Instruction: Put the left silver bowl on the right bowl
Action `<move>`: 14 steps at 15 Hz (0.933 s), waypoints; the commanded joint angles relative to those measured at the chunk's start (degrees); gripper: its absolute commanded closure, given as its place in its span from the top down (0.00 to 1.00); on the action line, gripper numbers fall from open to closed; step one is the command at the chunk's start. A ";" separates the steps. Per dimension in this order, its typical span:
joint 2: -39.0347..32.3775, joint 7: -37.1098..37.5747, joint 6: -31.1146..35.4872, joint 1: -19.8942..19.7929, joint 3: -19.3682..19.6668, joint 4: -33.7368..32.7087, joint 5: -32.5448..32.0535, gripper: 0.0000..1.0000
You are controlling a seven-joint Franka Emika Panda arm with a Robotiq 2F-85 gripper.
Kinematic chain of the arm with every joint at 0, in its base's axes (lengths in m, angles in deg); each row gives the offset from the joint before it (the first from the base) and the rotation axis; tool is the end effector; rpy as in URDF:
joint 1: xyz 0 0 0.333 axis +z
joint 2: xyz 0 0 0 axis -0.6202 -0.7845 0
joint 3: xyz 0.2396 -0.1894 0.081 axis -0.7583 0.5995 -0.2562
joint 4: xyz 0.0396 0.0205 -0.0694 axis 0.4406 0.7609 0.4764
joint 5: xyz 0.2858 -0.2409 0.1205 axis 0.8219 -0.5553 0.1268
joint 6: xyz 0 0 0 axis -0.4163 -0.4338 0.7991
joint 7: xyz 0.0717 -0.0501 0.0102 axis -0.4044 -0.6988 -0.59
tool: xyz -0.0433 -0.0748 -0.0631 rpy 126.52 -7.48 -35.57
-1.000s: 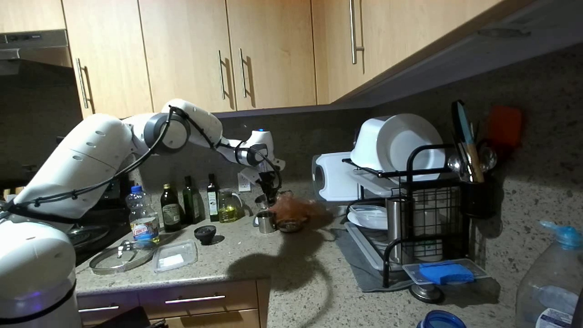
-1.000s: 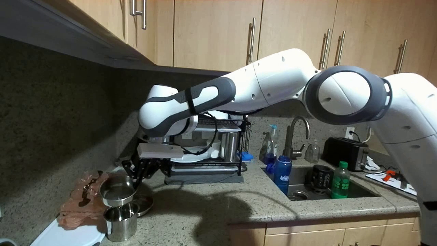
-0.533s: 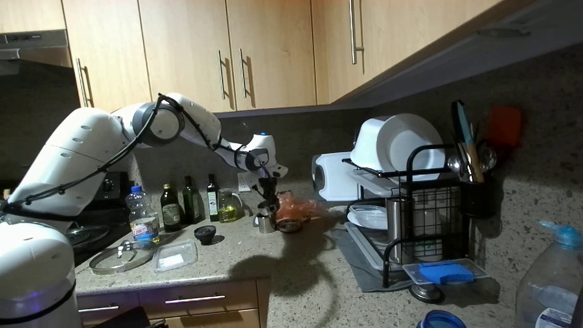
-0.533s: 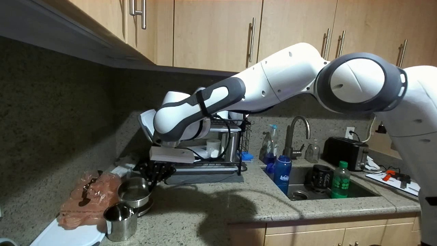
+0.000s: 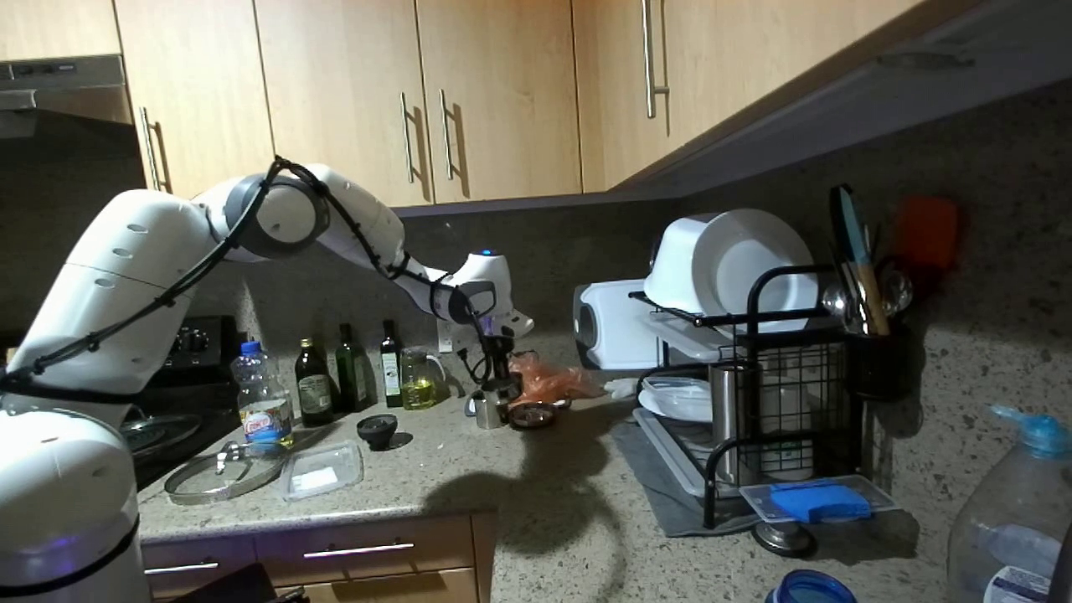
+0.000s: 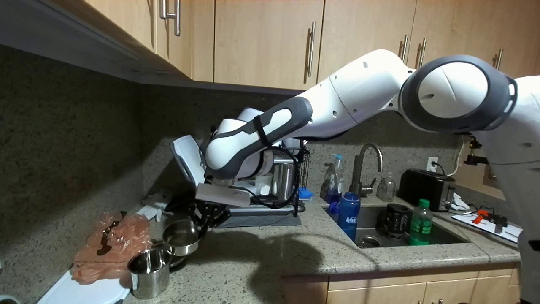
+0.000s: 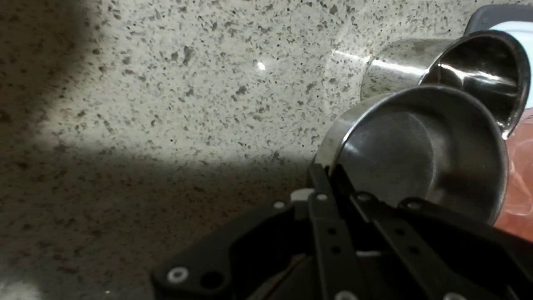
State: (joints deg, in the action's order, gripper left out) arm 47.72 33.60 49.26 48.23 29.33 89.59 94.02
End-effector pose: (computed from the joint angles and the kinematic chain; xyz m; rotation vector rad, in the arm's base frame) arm 0.6771 0.1215 0.3332 -2.7944 0.8128 -0.2083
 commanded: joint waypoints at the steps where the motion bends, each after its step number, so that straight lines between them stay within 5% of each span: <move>1: 2.50 4.51 0.79 -0.25 0.50 3.49 1.24 0.03; 14: -1.52 6.19 -2.36 0.02 0.49 -1.94 -0.93 0.03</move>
State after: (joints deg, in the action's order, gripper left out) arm 47.61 38.46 49.18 48.18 29.63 90.50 93.76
